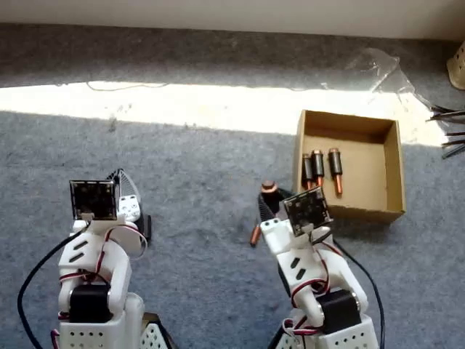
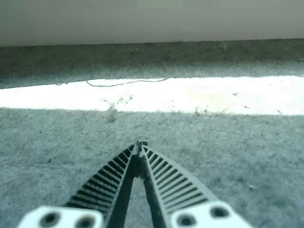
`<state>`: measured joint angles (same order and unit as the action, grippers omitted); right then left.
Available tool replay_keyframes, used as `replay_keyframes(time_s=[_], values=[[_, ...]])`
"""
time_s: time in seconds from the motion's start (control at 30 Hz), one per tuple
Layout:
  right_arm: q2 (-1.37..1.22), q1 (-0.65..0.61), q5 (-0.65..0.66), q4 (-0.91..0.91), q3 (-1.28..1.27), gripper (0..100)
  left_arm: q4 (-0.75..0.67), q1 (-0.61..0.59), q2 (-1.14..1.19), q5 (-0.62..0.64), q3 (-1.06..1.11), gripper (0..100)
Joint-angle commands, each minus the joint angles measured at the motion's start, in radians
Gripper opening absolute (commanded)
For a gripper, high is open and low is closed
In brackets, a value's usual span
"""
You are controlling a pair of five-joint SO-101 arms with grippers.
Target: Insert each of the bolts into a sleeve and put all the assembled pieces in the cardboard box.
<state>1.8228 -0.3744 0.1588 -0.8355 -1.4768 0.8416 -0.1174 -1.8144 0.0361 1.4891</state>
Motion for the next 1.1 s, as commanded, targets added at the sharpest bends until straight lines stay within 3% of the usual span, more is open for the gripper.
replay_keyframes(time_s=[0.0, 0.17, 0.33, 0.6, 1.07], values=[[0.008, 0.09, 0.012, -0.041, 0.107, 0.4, 0.018, -0.007, -0.013, -0.072, 0.024, 1], [0.008, 0.16, 0.114, -0.093, 0.145, 0.4, 0.107, -0.007, -0.013, -0.181, 0.024, 1], [-0.077, 0.277, 0.117, -0.107, 0.197, 0.4, 0.158, -0.007, -0.013, -0.181, 0.028, 1], [-0.578, 0.367, 0.117, -0.102, 0.489, 0.4, 0.242, -0.007, -0.013, -0.181, 0.028, 1], [-1.437, 0.501, 0.118, -0.102, 1.053, 0.4, 0.241, -0.01, -0.013, -0.184, 0.05, 1]])
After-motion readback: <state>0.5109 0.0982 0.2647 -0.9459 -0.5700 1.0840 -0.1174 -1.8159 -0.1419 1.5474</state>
